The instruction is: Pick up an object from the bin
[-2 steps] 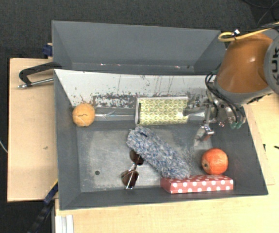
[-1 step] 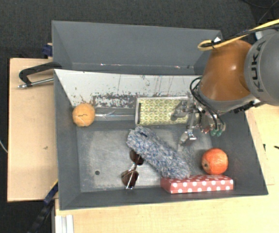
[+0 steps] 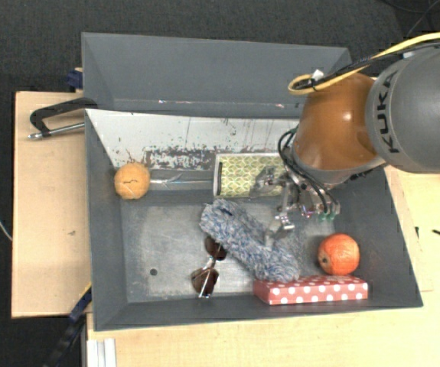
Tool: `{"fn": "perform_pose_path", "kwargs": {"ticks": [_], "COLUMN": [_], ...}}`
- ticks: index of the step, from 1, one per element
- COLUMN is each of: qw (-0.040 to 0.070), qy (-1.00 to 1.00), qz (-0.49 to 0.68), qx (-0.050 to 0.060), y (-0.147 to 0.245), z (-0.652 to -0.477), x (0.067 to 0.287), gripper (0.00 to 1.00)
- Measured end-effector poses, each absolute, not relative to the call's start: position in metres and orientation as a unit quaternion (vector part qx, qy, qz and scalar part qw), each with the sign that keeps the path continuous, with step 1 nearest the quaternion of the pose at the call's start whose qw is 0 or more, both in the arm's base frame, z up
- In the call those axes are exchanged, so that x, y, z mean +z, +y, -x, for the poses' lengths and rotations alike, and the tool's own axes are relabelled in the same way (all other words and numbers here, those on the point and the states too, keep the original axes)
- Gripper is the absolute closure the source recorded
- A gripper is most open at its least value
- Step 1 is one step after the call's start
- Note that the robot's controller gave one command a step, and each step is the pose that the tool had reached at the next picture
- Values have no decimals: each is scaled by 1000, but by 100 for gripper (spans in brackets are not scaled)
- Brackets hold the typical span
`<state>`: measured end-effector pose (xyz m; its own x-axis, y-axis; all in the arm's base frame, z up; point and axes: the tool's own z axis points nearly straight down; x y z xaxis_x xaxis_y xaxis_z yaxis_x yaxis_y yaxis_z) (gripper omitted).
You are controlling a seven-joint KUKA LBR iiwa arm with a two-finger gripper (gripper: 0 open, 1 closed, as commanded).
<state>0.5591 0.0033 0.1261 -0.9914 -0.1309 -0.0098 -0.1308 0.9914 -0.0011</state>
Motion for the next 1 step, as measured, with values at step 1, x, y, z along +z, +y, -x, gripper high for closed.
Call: {"fn": "perform_pose_path", "kwargs": {"ticks": [1], "qw": [-3], "qy": [1000], "qz": [-4], "qx": [2], "y": [32], "z": [-546], "x": [75], "gripper": [0]}}
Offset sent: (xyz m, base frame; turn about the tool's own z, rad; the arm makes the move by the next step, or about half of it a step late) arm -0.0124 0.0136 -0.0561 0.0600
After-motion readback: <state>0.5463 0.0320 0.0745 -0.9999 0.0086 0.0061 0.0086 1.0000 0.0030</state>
